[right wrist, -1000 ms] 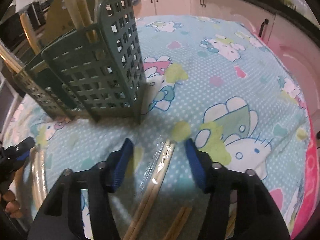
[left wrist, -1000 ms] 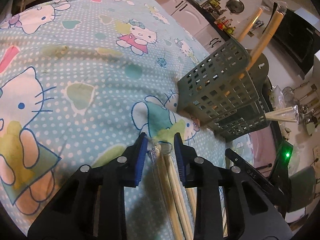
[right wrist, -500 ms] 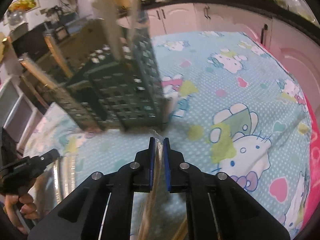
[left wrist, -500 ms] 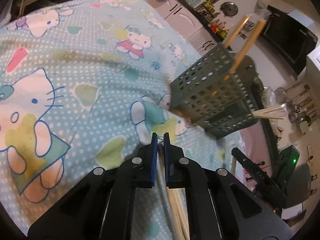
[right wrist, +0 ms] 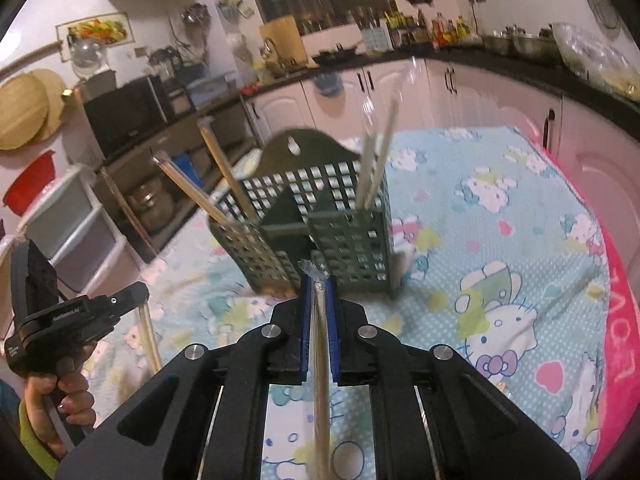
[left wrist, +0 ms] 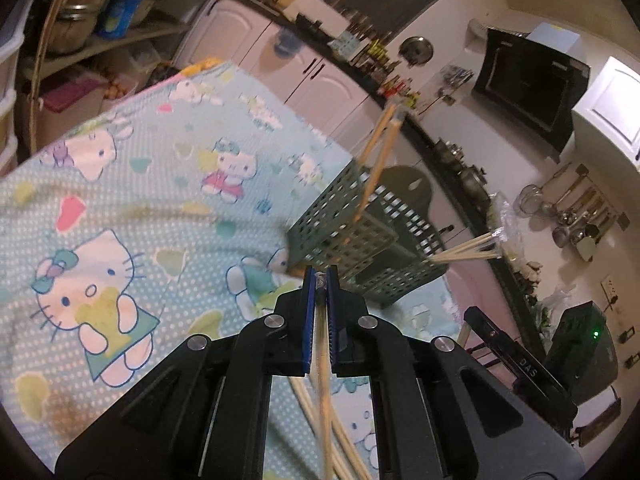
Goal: Organize utensils
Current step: 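Lift both held chopsticks and carry them toward the green caddy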
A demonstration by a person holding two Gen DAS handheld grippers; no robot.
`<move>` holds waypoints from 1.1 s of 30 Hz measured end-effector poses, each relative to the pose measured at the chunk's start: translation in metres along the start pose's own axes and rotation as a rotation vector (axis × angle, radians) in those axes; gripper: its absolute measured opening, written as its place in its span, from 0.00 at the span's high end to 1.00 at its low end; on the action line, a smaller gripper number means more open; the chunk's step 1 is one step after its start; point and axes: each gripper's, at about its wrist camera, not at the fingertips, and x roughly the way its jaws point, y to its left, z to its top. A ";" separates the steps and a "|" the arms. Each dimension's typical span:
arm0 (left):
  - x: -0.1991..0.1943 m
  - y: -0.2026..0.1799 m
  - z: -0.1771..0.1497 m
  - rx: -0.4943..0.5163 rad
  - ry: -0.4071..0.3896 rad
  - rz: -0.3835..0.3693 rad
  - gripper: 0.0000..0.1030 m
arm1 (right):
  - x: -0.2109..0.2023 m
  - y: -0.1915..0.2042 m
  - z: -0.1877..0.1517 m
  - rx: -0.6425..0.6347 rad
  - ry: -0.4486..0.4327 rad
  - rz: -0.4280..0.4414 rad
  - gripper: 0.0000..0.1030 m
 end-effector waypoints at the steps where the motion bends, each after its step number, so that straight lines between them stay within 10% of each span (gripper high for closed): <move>1: -0.004 -0.002 0.001 0.003 -0.005 -0.009 0.99 | -0.005 0.002 0.001 -0.003 -0.011 0.006 0.93; 33: -0.022 -0.107 0.030 0.181 -0.093 -0.132 0.99 | -0.098 0.010 0.022 -0.049 -0.292 0.064 0.93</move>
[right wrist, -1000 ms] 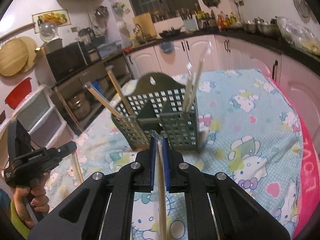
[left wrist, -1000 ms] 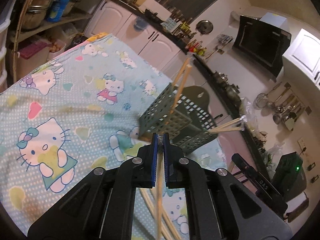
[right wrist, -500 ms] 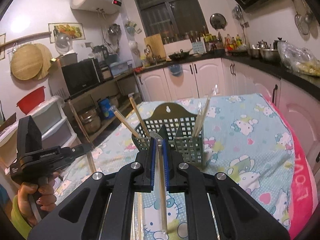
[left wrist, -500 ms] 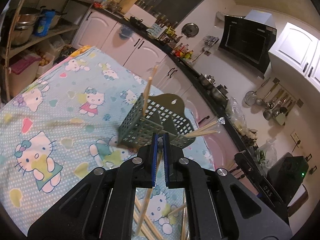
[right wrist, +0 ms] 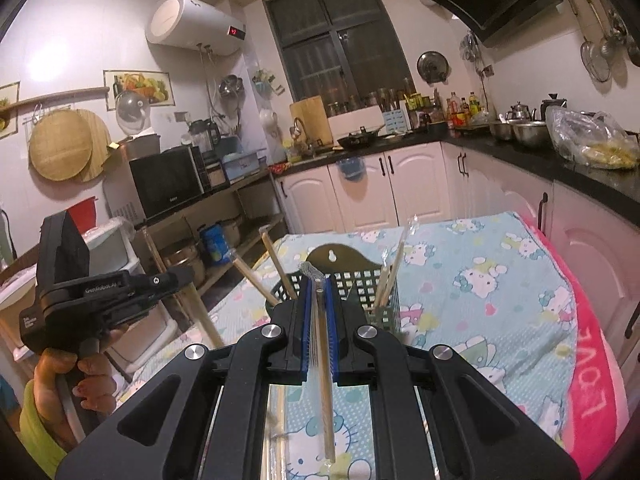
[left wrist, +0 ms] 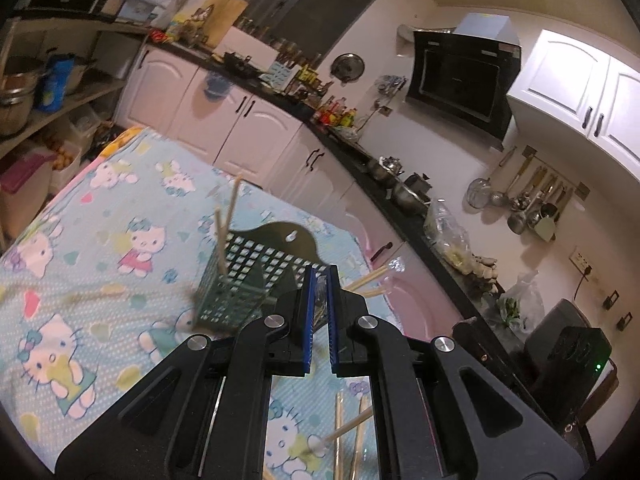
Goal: Organize utensils
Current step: 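Lift both held chopsticks and carry them toward the green caddy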
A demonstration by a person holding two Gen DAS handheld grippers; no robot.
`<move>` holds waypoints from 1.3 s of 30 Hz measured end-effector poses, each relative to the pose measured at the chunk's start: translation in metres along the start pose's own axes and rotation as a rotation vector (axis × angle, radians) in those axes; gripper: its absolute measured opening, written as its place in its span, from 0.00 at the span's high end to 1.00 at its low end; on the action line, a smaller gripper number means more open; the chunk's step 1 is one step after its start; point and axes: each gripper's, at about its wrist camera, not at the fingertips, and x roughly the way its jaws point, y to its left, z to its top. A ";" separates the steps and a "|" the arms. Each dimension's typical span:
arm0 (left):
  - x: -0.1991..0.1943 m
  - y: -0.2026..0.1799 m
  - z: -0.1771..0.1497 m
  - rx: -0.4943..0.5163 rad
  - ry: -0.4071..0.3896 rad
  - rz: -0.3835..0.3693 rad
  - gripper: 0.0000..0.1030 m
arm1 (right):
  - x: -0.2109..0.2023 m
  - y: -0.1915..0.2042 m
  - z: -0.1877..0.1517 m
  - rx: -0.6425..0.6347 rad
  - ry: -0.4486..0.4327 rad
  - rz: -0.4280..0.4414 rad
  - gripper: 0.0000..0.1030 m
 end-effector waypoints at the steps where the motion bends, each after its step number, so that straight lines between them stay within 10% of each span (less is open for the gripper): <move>1: 0.002 -0.004 0.003 0.007 -0.001 -0.005 0.99 | -0.001 0.000 0.002 0.000 -0.004 -0.001 0.93; 27: 0.027 -0.077 0.063 0.185 -0.079 -0.090 1.00 | 0.003 0.004 0.043 -0.054 -0.089 0.003 0.93; 39: 0.062 -0.042 0.054 0.144 -0.007 -0.021 1.00 | 0.027 0.011 0.075 -0.111 -0.134 -0.006 0.93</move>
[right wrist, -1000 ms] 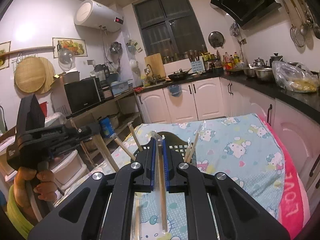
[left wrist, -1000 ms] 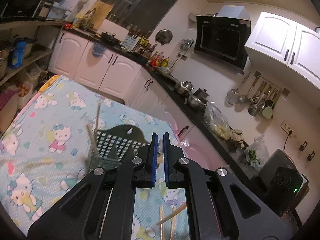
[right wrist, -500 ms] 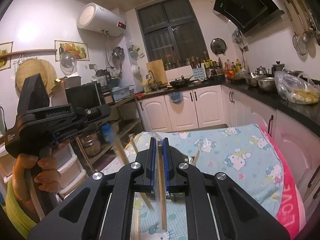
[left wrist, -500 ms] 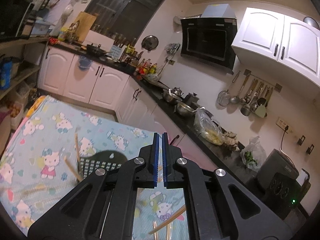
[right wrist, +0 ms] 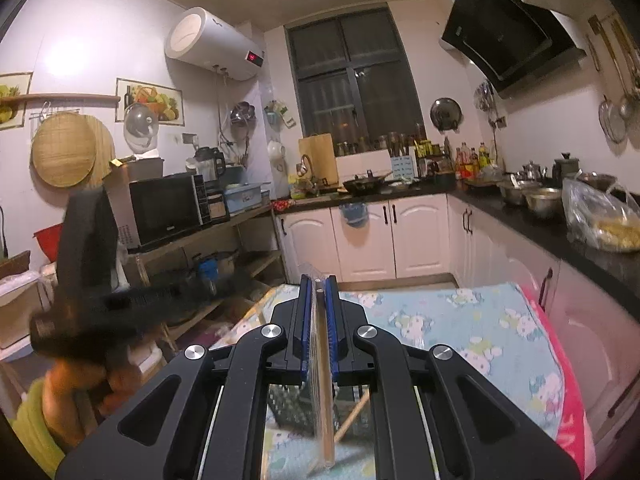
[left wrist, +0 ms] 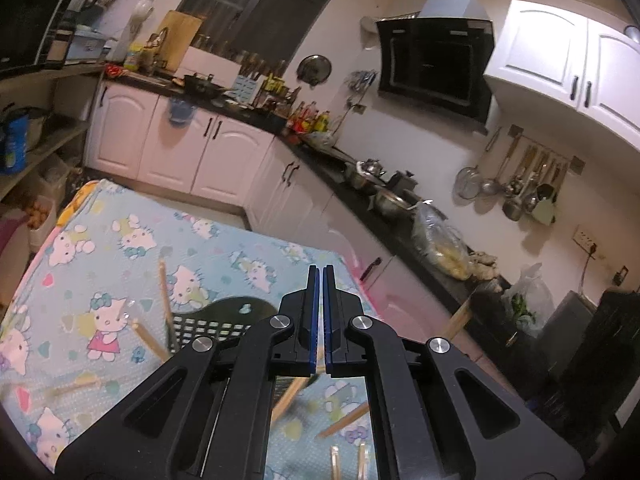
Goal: Organize utensils
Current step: 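Lower the right tool's chopstick into the caddy and open it while the left tool holds its chopstick above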
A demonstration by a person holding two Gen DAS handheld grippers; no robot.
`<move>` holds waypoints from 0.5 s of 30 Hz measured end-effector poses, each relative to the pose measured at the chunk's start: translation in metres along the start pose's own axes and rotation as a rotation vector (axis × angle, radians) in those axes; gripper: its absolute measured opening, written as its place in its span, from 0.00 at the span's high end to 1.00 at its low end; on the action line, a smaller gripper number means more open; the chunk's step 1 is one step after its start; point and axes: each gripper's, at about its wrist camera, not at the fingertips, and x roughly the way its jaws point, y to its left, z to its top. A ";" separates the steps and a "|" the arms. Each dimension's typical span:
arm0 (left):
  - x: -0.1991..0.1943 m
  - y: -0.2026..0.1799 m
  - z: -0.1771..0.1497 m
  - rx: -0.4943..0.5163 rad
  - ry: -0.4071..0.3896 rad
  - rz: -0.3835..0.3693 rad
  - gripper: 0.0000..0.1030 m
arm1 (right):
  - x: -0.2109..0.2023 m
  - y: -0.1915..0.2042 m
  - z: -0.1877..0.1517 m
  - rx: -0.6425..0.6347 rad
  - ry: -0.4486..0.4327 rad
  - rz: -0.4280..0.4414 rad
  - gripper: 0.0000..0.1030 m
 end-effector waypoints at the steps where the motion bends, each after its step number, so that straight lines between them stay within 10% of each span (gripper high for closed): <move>1: 0.003 0.004 -0.001 -0.006 0.006 0.004 1.00 | 0.002 0.000 0.003 -0.006 -0.008 -0.004 0.93; 15: 0.031 0.024 -0.032 0.021 0.106 0.047 1.00 | 0.064 -0.026 0.024 0.024 -0.034 -0.055 0.93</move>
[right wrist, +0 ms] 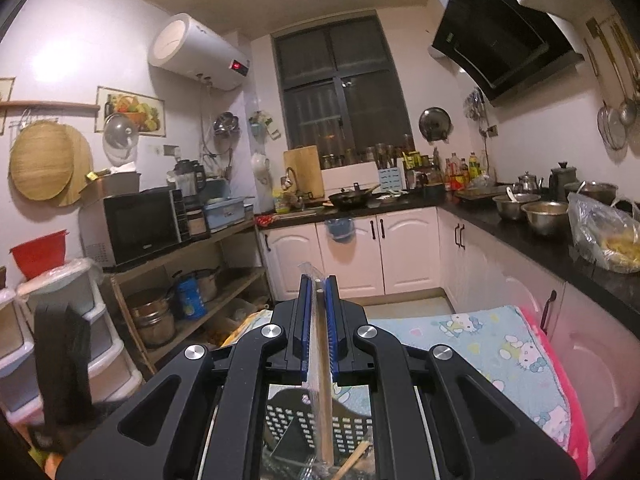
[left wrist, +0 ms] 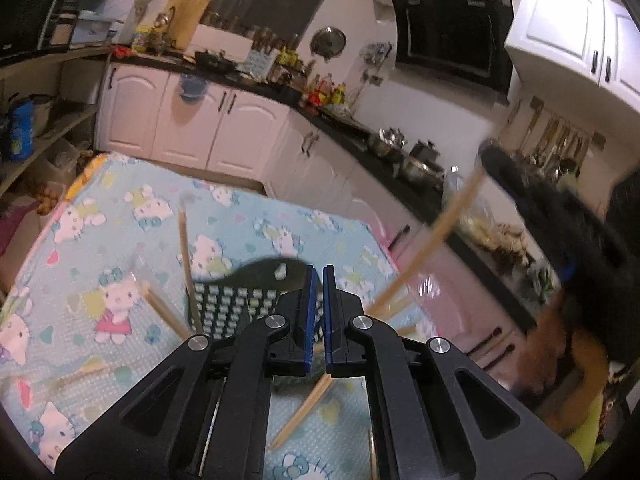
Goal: Organize utensils
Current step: 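Lower the right tool's chopstick into the caddy and open it while the left tool holds its chopstick above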
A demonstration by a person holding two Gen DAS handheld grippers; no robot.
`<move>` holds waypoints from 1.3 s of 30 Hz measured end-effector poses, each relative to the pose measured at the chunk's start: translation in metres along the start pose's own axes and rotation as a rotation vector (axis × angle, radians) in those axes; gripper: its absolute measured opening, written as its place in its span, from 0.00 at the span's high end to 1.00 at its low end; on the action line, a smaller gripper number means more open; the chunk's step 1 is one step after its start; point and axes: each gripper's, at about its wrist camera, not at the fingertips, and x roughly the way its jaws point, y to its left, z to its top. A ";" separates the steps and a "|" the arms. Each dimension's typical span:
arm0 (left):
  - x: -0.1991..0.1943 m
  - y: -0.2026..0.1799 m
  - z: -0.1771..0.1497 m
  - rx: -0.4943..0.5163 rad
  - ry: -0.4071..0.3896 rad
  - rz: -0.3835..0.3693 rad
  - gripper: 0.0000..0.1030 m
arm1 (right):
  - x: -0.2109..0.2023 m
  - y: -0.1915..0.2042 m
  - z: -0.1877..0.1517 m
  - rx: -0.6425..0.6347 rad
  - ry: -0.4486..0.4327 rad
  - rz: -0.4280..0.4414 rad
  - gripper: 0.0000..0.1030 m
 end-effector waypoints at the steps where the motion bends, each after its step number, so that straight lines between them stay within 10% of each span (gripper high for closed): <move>1: 0.004 0.000 -0.006 0.010 0.016 -0.002 1.00 | 0.005 -0.004 0.000 0.008 0.004 -0.003 0.93; 15: 0.053 -0.013 -0.079 0.179 0.220 -0.018 0.73 | 0.052 -0.020 -0.005 0.008 0.059 -0.043 0.93; 32: 0.103 -0.016 -0.101 0.232 0.310 0.046 0.73 | 0.099 -0.027 -0.038 -0.011 0.285 -0.025 0.92; 39: 0.111 -0.017 -0.101 0.229 0.312 0.054 0.95 | 0.102 -0.030 -0.042 -0.004 0.313 -0.031 0.92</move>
